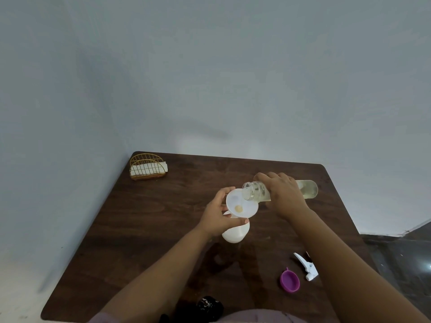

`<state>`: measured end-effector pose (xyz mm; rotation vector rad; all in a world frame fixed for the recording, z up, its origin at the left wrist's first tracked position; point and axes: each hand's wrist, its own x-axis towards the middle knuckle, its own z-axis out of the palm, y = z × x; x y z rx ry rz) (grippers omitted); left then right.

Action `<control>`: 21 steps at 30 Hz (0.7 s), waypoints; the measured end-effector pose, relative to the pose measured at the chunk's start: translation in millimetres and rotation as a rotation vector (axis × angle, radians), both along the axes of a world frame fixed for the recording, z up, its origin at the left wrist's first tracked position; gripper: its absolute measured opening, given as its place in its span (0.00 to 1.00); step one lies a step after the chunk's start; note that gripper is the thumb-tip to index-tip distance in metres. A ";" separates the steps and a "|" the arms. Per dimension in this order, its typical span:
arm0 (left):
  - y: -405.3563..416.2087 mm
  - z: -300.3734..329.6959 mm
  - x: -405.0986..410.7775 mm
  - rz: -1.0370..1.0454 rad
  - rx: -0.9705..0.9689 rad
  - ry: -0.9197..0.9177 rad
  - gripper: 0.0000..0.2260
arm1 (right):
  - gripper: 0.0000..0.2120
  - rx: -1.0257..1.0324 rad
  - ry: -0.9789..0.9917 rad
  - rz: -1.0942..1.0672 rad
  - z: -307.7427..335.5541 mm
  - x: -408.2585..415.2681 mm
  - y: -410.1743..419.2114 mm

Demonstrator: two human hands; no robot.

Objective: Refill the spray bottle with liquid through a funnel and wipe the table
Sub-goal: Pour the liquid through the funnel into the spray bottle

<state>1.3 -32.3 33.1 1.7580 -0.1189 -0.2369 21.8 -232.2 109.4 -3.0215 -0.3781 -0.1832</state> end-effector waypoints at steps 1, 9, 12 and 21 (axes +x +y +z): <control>0.0 -0.2 -0.1 0.000 -0.002 0.001 0.36 | 0.26 0.000 -0.002 0.000 0.0 0.1 -0.1; 1.8 -0.8 -1.3 0.003 -0.023 0.010 0.35 | 0.24 0.000 -0.004 0.012 -2.3 -0.5 0.5; 1.3 0.6 -2.1 0.001 -0.018 -0.001 0.35 | 0.24 0.006 -0.006 0.015 -3.9 -0.4 1.4; 1.5 0.6 -3.1 0.000 -0.021 -0.010 0.35 | 0.25 -0.011 0.001 0.016 -3.4 -0.4 3.2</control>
